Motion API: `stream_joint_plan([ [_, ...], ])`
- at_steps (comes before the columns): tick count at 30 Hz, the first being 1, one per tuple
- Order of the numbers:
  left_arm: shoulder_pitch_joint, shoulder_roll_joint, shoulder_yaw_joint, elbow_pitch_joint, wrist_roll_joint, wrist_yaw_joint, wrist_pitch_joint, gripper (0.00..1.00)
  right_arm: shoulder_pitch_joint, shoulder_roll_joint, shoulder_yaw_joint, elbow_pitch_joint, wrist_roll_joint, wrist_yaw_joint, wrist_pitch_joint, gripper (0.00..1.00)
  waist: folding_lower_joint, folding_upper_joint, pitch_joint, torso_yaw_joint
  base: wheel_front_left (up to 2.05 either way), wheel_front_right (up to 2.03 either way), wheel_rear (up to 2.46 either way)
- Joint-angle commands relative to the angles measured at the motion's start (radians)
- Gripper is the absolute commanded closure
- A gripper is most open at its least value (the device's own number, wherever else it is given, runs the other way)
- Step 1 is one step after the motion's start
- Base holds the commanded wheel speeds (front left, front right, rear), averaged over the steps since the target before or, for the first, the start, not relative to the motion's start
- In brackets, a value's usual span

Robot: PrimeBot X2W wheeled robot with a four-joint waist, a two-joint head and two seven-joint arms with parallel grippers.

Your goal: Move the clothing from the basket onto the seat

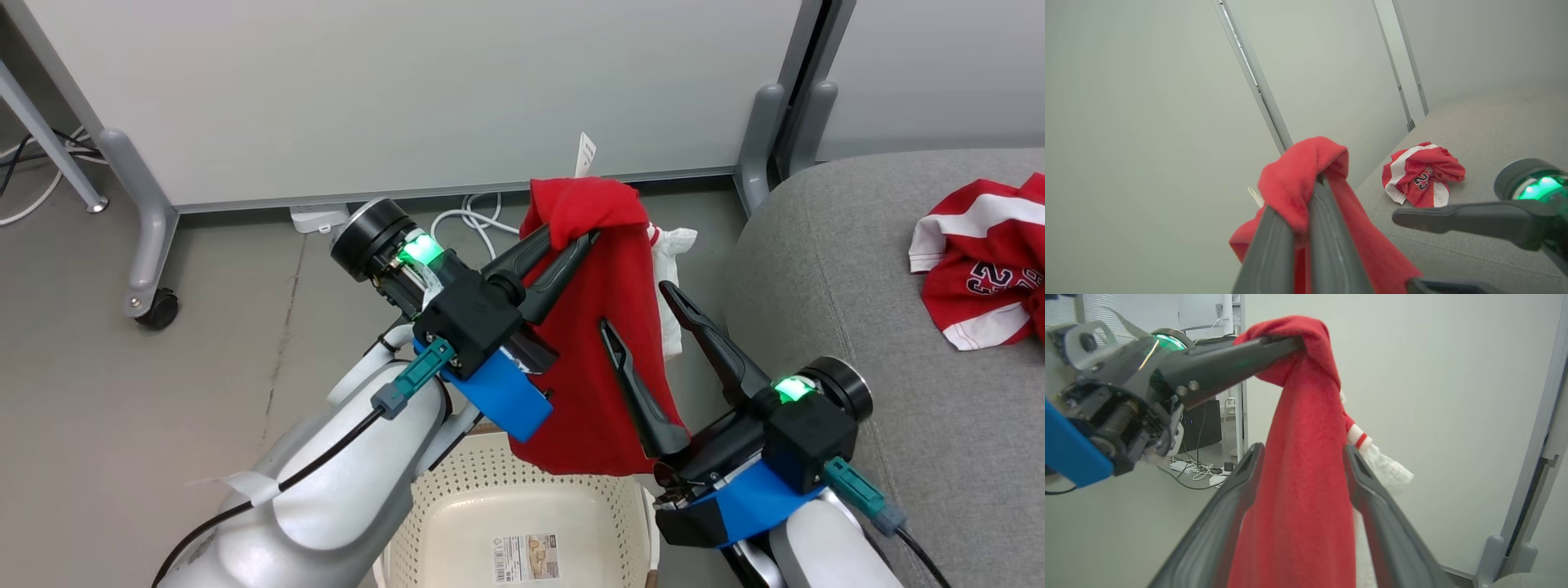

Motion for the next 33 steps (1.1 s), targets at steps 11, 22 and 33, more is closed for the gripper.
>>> stream_joint_plan([
  [11, -0.020, -0.019, -0.023, -0.034, 0.013, -0.001, -0.004, 1.00, -0.107, 0.004, 0.038, 0.183, -0.021, 0.000, -0.003, 0.00, 0.0000, -0.0001, 0.023, 0.023, 0.00, 0.00, 0.00],
  [22, -0.004, -0.018, -0.037, -0.028, 0.003, 0.000, -0.004, 1.00, -0.119, 0.010, 0.047, 0.230, 0.006, 0.000, -0.003, 1.00, 0.0000, -0.0001, 0.023, 0.030, 0.00, 0.00, 0.00],
  [33, 0.001, -0.015, -0.043, -0.022, -0.001, -0.001, -0.004, 1.00, -0.103, 0.010, 0.047, 0.216, 0.025, 0.000, -0.003, 1.00, 0.0000, -0.0001, 0.017, 0.025, 0.00, 0.00, 0.00],
])
